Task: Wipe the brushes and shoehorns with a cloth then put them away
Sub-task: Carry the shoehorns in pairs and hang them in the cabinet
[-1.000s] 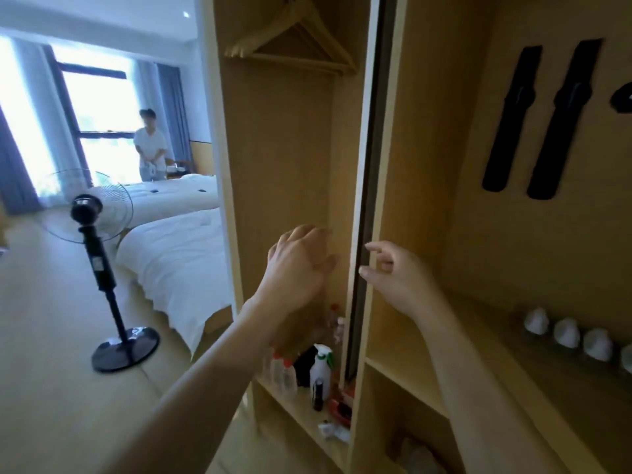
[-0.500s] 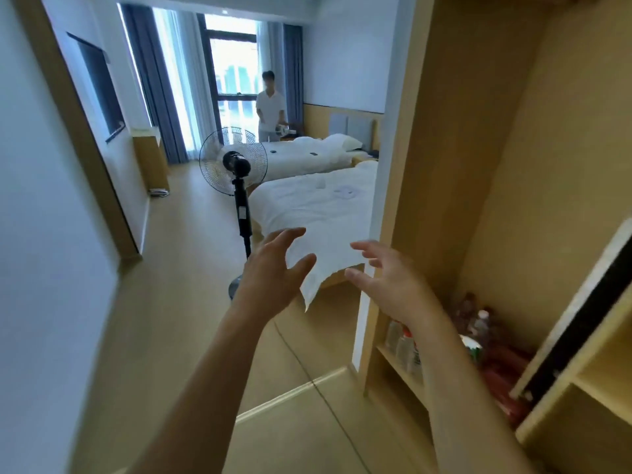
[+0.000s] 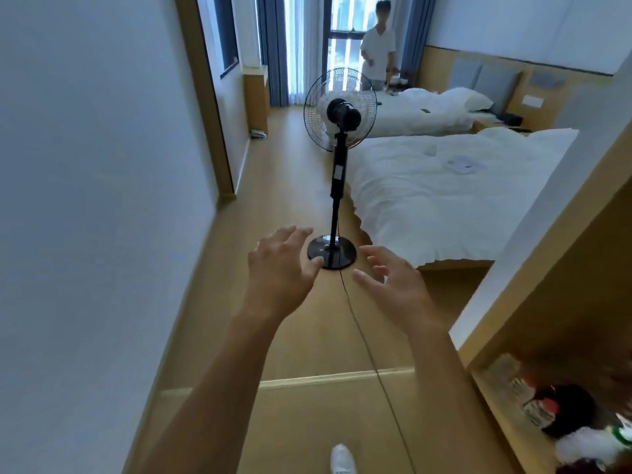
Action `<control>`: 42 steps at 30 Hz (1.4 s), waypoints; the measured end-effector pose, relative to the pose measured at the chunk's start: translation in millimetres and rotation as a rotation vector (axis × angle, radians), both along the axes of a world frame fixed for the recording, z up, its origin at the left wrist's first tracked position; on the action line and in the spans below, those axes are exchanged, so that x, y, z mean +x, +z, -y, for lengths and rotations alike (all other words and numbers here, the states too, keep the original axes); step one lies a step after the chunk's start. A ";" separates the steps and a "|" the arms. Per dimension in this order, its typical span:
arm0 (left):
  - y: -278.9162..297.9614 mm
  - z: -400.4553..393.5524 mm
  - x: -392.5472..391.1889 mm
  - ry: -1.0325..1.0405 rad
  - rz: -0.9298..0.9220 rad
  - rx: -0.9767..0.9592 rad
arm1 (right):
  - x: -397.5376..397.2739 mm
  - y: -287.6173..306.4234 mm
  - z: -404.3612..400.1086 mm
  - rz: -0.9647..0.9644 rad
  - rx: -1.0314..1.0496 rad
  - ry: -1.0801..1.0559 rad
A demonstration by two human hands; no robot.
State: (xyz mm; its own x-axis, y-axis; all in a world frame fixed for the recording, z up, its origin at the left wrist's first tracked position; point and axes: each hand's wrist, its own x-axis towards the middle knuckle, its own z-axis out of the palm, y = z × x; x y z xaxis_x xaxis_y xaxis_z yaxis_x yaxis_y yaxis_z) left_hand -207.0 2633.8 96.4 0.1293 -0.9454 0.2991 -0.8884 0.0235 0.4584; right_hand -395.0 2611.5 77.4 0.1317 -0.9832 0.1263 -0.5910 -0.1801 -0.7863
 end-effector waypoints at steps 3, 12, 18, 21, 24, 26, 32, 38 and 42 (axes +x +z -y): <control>1.0 54.4 13.2 0.054 0.026 -0.008 | 12.5 -6.1 59.0 0.027 0.015 0.028; 11.0 210.6 36.0 0.156 -0.035 -0.004 | 47.4 3.8 242.0 0.025 -0.003 0.099; -4.3 287.2 81.3 0.236 -0.057 0.024 | 101.4 -3.2 333.1 0.016 0.052 0.166; -13.3 330.5 111.5 0.254 -0.073 0.030 | 134.6 -11.4 377.9 -0.012 0.063 0.190; -22.4 381.2 149.7 0.240 -0.078 0.031 | 173.1 -19.0 425.8 -0.028 0.066 0.184; -25.5 417.7 178.9 0.222 -0.077 0.031 | 200.1 -20.7 459.7 -0.038 0.071 0.173; -10.9 531.4 276.2 0.140 -0.022 0.042 | 282.6 1.0 567.5 -0.062 0.092 0.141; -4.6 628.4 345.7 0.104 -0.024 0.040 | 342.1 6.5 652.4 -0.064 0.088 0.066; -12.3 683.3 375.0 0.079 -0.037 0.046 | 375.8 -2.8 706.5 -0.103 0.095 0.067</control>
